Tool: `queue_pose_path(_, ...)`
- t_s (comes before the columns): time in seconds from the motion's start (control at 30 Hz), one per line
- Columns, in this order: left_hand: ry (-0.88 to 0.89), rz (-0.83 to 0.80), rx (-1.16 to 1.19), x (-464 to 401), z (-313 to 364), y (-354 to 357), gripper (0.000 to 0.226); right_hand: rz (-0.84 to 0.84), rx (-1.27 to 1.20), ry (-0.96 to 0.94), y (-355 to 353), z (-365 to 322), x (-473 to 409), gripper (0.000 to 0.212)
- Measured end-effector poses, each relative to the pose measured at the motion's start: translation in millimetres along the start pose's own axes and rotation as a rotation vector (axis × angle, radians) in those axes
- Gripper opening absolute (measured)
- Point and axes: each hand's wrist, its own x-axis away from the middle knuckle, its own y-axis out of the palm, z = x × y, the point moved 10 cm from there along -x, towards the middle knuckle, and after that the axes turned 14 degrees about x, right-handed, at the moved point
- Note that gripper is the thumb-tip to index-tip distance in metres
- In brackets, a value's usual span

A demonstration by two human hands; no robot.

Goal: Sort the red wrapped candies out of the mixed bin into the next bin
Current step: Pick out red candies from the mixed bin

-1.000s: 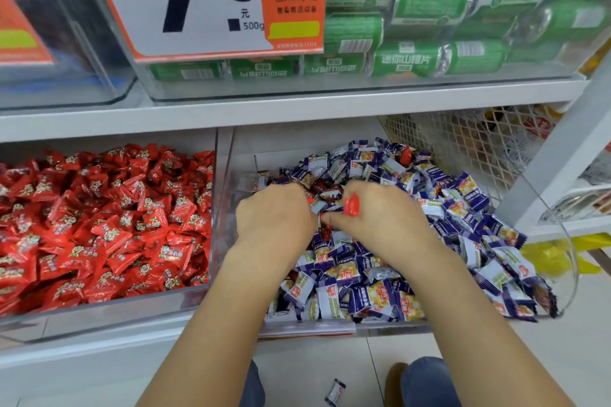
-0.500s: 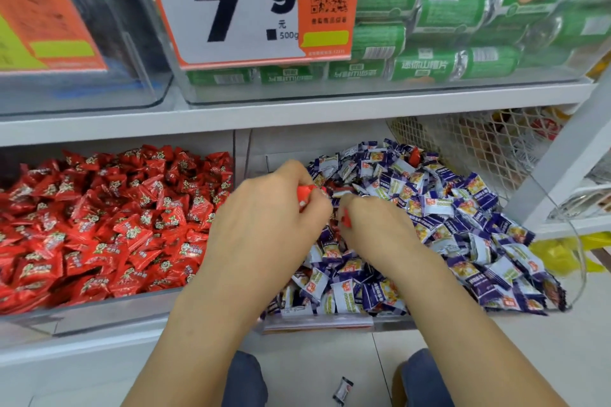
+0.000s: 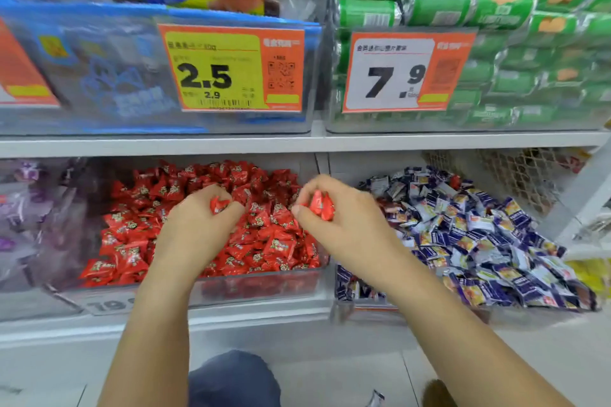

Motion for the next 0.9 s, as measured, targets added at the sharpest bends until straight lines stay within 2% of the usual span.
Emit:
queue_pose_path(0.07, -0.016, 0.009, 0.043, -7.9, -12.0, -3.0, 0.003, -0.038, 0.076, -0.024, 23.1, -23.5, -24.3, 0.008)
queue_pose_path(0.17, 0.002, 0.043, 0.200, -19.4, -20.8, -8.8, 0.020, -0.301, 0.110, -0.062, 65.1, -31.4, -47.8, 0.054)
queue_pose_path(0.2, 0.000, 0.035, 0.237, -22.1, -23.8, -10.2, 0.027, -0.355, 0.169, -0.094, 71.2, -30.2, -48.0, 0.063)
queue_pose_path(0.27, -0.027, 0.011, 0.231, -27.0, -33.6, -13.0, 0.036, -0.324, 0.263, -0.130, 59.6, -25.3, -42.4, 0.057)
queue_pose_path(0.37, -0.032, 0.074, 0.072, -30.4, -39.0, -26.0, 0.035, -0.192, 0.219, -0.125, 23.0, -6.4, -16.8, 0.033)
queue_pose_path(0.43, -0.004, 0.082, 0.007, -27.5, -26.7, -24.7, 0.032, -0.141, 0.189, -0.073, 3.8, 18.8, 8.2, 0.026)
queue_pose_path(0.6, 0.148, -0.128, 0.102, 0.4, 43.0, 44.7, 0.037, -0.077, 0.212, 0.099, -22.8, 99.9, 61.4, 0.019)
queue_pose_path(0.73, 0.158, -0.337, 0.112, 26.4, 68.8, 122.9, 0.050, -0.115, 0.354, 0.224, -34.3, 160.9, 63.3, 0.028)
queue_pose_path(0.83, 0.142, -0.322, 0.037, 26.2, 69.6, 145.4, 0.049, -0.113, 0.444, 0.318, -53.4, 199.7, 41.0, 0.045)
queue_pose_path(0.9, 0.126, -0.303, 0.005, 20.5, 69.2, 149.8, 0.058, -0.099, 0.455, 0.394, -66.9, 222.5, 19.5, 0.048)
